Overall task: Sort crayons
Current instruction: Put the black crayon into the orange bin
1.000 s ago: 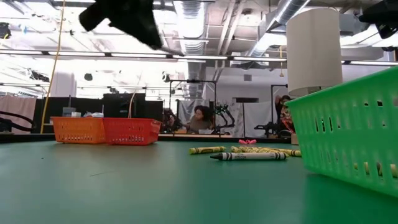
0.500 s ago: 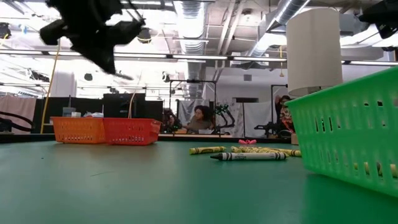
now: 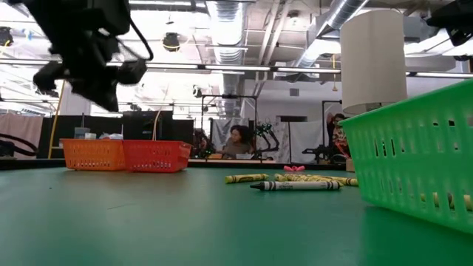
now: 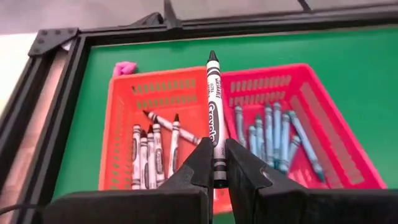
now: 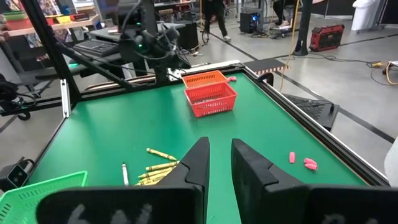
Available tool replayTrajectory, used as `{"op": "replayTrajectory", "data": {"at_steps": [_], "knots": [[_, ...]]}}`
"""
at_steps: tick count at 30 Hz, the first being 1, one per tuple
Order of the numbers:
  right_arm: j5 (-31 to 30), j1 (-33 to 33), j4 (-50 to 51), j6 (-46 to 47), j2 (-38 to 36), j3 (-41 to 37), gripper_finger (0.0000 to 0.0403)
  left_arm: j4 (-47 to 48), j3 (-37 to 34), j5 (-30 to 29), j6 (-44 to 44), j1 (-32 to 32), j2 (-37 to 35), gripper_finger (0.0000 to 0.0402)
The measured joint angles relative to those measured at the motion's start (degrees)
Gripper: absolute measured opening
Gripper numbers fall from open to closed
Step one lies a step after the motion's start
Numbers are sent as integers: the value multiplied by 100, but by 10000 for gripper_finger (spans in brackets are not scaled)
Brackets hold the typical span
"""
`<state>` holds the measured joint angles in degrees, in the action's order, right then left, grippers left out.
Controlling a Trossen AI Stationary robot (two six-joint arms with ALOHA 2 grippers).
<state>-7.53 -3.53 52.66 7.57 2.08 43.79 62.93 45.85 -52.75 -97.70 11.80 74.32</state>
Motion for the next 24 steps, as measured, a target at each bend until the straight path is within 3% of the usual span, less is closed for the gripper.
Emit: {"op": "replayTrajectory", "data": {"at_steps": [5,11,17,24], "knots": [[0,0,2,2,-1,0,68,-1582,-897,279,854,-403,-519,11],[0,1,0,2,-1,-1,68,-2704,-1580,598,1329,-818,-838,11],[0,0,2,2,-1,0,68,-3025,-1693,944,1727,-1149,-852,11],[0,2,1,2,-1,0,68,-3112,-1693,953,1900,-1340,-852,13]]}}
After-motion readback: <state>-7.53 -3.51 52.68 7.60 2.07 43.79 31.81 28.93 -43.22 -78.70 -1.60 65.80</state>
